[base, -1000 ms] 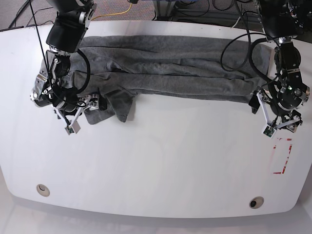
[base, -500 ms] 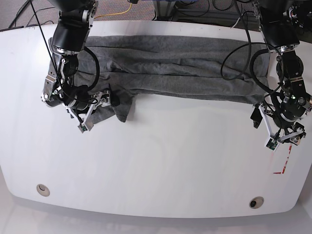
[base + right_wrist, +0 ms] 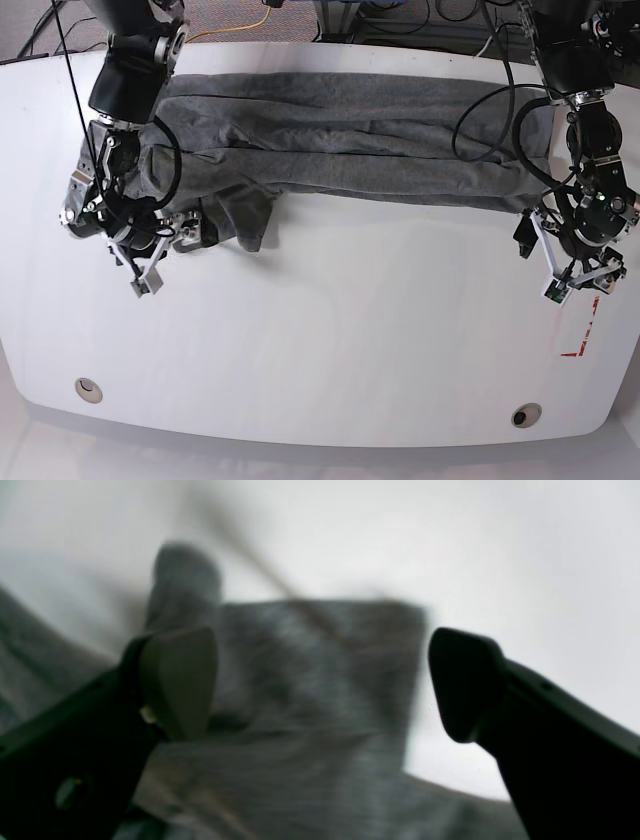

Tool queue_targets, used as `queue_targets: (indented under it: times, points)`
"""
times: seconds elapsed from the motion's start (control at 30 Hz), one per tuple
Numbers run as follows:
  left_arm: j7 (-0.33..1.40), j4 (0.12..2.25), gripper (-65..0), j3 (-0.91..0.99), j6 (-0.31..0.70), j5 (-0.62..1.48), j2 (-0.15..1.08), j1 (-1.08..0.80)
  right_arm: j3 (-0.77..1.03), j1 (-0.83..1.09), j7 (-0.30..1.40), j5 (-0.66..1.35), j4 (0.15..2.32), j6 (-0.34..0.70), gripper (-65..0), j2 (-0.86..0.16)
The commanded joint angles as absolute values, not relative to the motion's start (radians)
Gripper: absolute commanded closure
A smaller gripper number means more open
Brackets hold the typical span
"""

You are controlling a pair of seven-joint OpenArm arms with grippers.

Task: Layout the t-shirt on the table in an organized manner, then fold the t-shirt properly
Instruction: 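Release the folded hem and move both grippers to the shirt's ends, then grasp the shirt end with the right gripper and fold it inward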

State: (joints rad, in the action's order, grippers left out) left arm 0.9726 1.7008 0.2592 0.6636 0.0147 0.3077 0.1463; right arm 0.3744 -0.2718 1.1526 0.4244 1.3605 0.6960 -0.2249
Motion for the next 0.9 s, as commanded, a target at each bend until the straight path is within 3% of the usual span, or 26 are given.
queue_targets:
  times: [0.0,0.47,0.87]
  points:
    - [0.940,1.715,-55.4,0.263,0.661,0.015,0.320,0.160,0.375,-0.305,1.133,0.430,1.363,0.698,-62.9,-0.246]
    - [0.929,1.715,-55.4,0.263,0.661,0.015,0.320,0.140,0.374,-0.291,0.997,0.344,1.225,0.698,-62.9,-0.257]
    - [0.929,1.713,-55.4,0.263,0.661,0.015,0.320,0.139,0.371,-0.262,1.026,0.355,1.227,0.698,-62.8,-0.234]
